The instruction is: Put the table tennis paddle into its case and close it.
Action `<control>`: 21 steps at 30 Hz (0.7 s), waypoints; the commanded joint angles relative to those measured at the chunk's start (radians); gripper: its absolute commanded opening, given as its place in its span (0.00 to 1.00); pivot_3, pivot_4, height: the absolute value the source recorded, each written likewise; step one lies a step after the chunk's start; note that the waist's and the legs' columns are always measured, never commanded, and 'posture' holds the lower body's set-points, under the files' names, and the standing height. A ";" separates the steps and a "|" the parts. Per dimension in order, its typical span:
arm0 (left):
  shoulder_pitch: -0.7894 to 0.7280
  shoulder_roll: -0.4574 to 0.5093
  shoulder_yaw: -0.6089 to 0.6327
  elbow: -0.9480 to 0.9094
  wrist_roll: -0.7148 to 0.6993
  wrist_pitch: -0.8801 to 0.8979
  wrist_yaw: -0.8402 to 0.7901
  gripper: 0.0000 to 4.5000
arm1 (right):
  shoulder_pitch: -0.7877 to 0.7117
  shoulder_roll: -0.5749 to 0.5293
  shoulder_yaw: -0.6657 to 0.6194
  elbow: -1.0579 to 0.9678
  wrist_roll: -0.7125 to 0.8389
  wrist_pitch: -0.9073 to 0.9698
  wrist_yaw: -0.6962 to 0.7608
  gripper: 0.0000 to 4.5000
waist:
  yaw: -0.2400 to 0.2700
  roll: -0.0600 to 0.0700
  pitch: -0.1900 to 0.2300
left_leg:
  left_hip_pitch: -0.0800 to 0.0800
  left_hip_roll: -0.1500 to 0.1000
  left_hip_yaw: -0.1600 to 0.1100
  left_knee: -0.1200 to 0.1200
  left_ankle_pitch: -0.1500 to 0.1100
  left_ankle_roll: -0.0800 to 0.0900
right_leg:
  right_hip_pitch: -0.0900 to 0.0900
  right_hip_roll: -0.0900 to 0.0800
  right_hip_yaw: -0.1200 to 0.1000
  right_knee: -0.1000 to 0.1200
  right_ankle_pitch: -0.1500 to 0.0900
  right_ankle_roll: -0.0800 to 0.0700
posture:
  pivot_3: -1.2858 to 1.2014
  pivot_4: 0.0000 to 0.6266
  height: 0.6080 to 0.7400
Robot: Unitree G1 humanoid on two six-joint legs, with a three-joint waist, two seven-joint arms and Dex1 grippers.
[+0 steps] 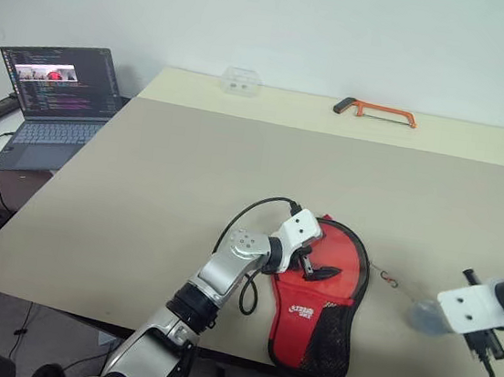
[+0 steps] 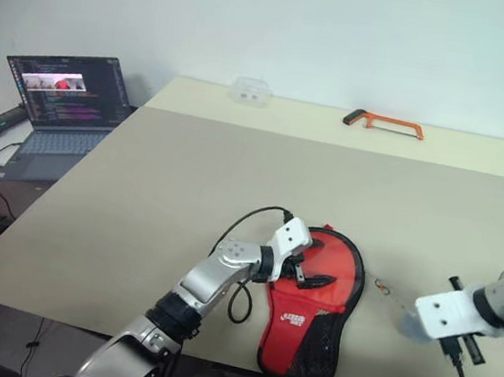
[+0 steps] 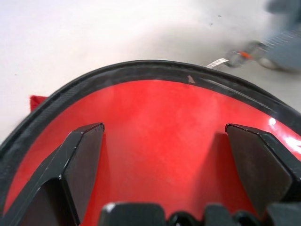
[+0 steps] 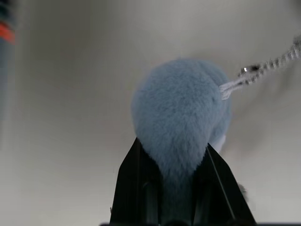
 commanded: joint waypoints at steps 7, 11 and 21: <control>0.021 0.030 -0.019 0.052 0.037 0.030 -0.002 1.00 | 0.235 0.032 0.084 -0.316 0.050 0.006 0.039 0.05 | 0.002 -0.011 -0.011 | 0.000 0.001 -0.007 -0.001 -0.001 -0.002 | 0.001 0.004 -0.006 0.000 -0.004 -0.006 | 0.52 0.24 1.00; 0.021 0.039 -0.026 0.048 0.045 0.039 -0.001 1.00 | 0.287 0.041 0.113 -0.386 0.039 0.005 0.044 0.05 | 0.004 -0.017 -0.014 | -0.001 0.002 -0.015 -0.003 -0.002 -0.004 | 0.003 0.006 -0.013 0.000 -0.007 -0.011 | 0.52 0.24 1.00; 0.022 0.062 -0.035 0.045 0.077 0.091 0.031 1.00 | 0.478 0.025 0.110 -0.547 0.042 0.032 0.024 0.05 | 0.022 -0.022 -0.025 | 0.008 0.003 -0.028 -0.018 -0.004 -0.006 | 0.018 0.012 -0.028 -0.008 -0.022 -0.025 | 0.52 0.24 1.00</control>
